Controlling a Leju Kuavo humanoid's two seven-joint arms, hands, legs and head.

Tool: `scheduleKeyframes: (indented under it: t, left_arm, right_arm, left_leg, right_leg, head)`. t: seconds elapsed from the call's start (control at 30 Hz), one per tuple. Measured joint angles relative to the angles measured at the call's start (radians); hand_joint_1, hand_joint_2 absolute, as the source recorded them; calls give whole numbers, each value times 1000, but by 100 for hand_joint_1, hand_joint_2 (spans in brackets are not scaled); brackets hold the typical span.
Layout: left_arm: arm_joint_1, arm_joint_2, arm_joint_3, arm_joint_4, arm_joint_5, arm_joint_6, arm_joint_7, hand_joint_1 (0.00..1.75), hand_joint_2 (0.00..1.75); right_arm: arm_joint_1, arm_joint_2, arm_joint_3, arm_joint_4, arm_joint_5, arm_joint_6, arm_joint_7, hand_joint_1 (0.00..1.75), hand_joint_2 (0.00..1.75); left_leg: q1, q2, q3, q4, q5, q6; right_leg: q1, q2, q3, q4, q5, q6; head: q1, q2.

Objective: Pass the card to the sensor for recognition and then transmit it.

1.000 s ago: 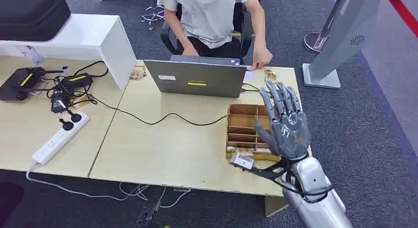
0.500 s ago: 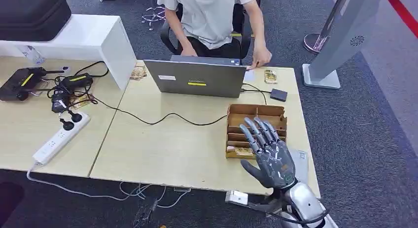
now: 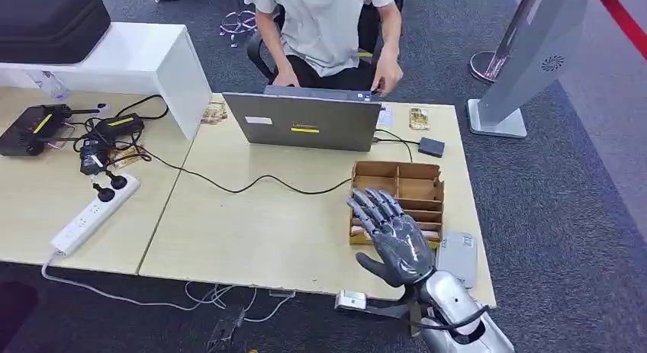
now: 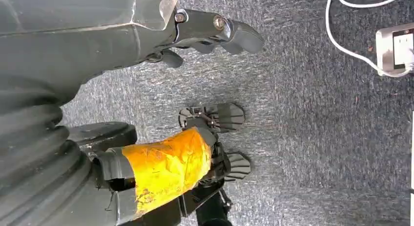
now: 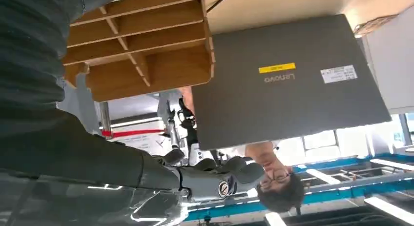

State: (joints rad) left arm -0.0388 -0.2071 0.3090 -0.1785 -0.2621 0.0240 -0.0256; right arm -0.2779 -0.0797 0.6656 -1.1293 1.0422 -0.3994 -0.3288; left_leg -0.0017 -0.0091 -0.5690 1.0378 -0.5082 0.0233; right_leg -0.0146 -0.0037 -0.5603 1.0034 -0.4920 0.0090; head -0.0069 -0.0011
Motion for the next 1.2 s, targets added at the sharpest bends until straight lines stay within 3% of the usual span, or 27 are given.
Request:
scheduleKeyframes:
  t: [0.27,0.43,0.53,0.83,1.2]
  left_arm:
    - [-1,0,0,0,-8,-6,0,0,175]
    - [-1,0,0,0,-8,-6,0,0,175]
    - [-1,0,0,0,-8,-12,0,0,175]
    - [0,0,0,0,-9,-14,-1,0,175]
    - [0,0,1,0,-14,-13,-2,0,175]
  right_arm:
    - [-62,56,39,111,-5,7,0,0,175]
    - [-65,60,42,118,-5,7,0,0,175]
    - [-112,90,71,211,-6,-10,15,0,175]
    - [-147,100,87,333,-29,-59,38,0,175]
    - [-152,97,74,384,-38,-79,56,0,175]
  left_leg:
    - [0,0,0,0,0,0]
    - [0,0,0,0,0,0]
    - [0,0,0,0,0,0]
    - [0,0,0,0,0,0]
    - [0,0,0,0,0,0]
  right_leg:
    - [0,0,0,0,0,0]
    - [0,0,0,0,0,0]
    - [0,0,0,0,0,0]
    - [0,0,0,0,0,0]
    - [0,0,0,0,0,0]
  head:
    - [0,0]
    - [0,0]
    - [0,0]
    - [0,0]
    - [0,0]
